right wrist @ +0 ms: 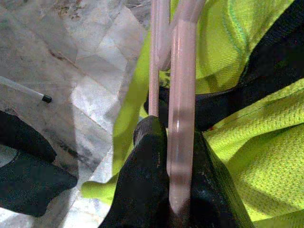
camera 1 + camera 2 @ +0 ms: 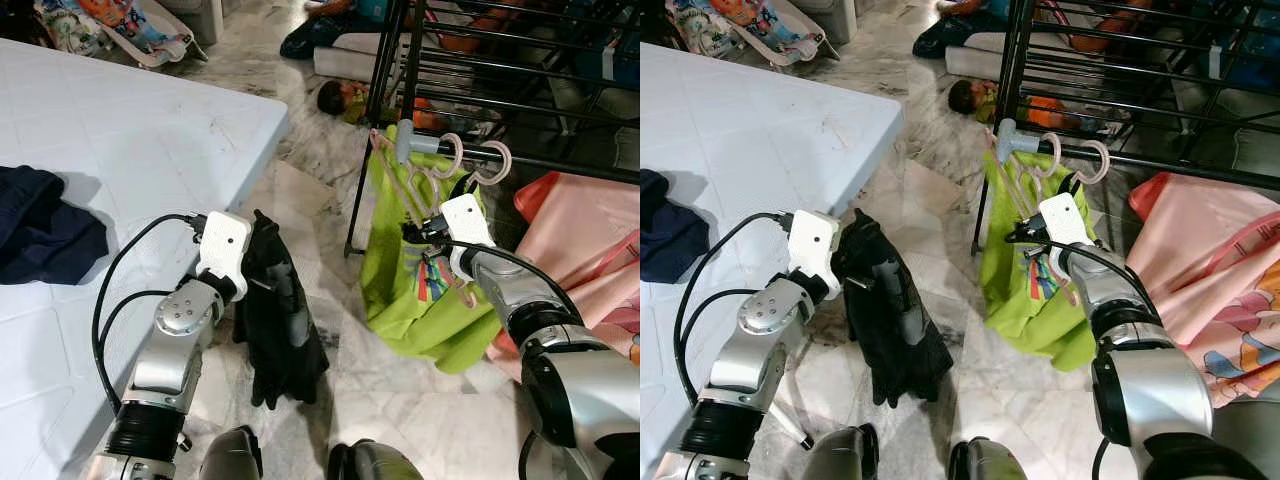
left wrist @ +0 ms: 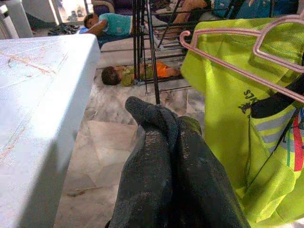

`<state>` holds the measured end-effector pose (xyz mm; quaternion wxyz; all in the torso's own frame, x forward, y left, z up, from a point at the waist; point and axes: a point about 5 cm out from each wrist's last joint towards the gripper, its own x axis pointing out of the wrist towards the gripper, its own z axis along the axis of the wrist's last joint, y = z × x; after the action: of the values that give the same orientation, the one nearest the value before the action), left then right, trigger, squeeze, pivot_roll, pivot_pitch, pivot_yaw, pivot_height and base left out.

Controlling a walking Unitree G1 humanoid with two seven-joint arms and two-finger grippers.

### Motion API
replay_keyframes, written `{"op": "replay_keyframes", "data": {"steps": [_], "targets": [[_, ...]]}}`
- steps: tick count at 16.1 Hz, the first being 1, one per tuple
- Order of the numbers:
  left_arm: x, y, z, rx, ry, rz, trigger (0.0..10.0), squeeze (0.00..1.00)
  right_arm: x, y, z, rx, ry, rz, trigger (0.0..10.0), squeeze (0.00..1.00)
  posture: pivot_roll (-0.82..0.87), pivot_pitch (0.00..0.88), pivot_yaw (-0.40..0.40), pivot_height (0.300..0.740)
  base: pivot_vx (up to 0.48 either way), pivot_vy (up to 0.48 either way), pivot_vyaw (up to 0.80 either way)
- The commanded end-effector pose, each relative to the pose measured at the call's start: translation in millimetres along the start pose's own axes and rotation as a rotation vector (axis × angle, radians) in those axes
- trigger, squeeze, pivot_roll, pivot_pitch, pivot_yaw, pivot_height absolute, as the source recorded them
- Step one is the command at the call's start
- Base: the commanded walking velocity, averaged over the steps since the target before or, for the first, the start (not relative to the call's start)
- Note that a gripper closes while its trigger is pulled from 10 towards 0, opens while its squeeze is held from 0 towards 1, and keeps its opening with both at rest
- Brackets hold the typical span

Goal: Hang hanger

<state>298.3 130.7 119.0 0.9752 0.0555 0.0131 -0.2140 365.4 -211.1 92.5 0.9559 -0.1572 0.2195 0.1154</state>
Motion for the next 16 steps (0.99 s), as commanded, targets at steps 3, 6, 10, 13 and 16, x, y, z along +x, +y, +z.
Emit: {"op": "replay_keyframes", "data": {"steps": [3, 6, 10, 13, 16], "targets": [[0.9, 0.0, 5, 0.009, -0.017, 0.002, 10.0, 0.0, -0.9, 1.8, -9, 0.018, 0.02, -0.003, 10.0, 1.0, -0.02, 0.109, -0.045, 0.74, 0.0, 0.0, 0.0], [0.5, -0.8, 5, 0.01, -0.015, -0.001, 10.0, 0.0, -1.1, 0.8, -8, 0.018, 0.016, -0.005, 10.0, 1.0, -0.02, 0.109, -0.044, 0.74, 0.0, 0.0, 0.0], [1.3, -0.3, 5, 0.015, -0.015, -0.003, 10.0, 0.0, -1.7, -6.0, 1, 0.028, -0.01, -0.013, 10.0, 1.0, -0.02, 0.106, -0.043, 0.74, 0.0, 0.0, 0.0], [1.1, -2.1, 5, 0.013, -0.012, -0.008, 10.0, 0.0, -1.6, -7.0, 5, 0.022, -0.012, 0.005, 10.0, 0.0, -0.02, 0.106, -0.048, 0.74, 0.0, 0.0, 0.0], [0.3, -2.1, 4, 0.012, -0.009, -0.009, 10.0, 0.0, -1.8, -9.2, 8, 0.016, -0.012, 0.003, 0.0, 0.0, -0.02, 0.105, -0.05, 0.74, 0.0, 0.0, 0.0]]}}
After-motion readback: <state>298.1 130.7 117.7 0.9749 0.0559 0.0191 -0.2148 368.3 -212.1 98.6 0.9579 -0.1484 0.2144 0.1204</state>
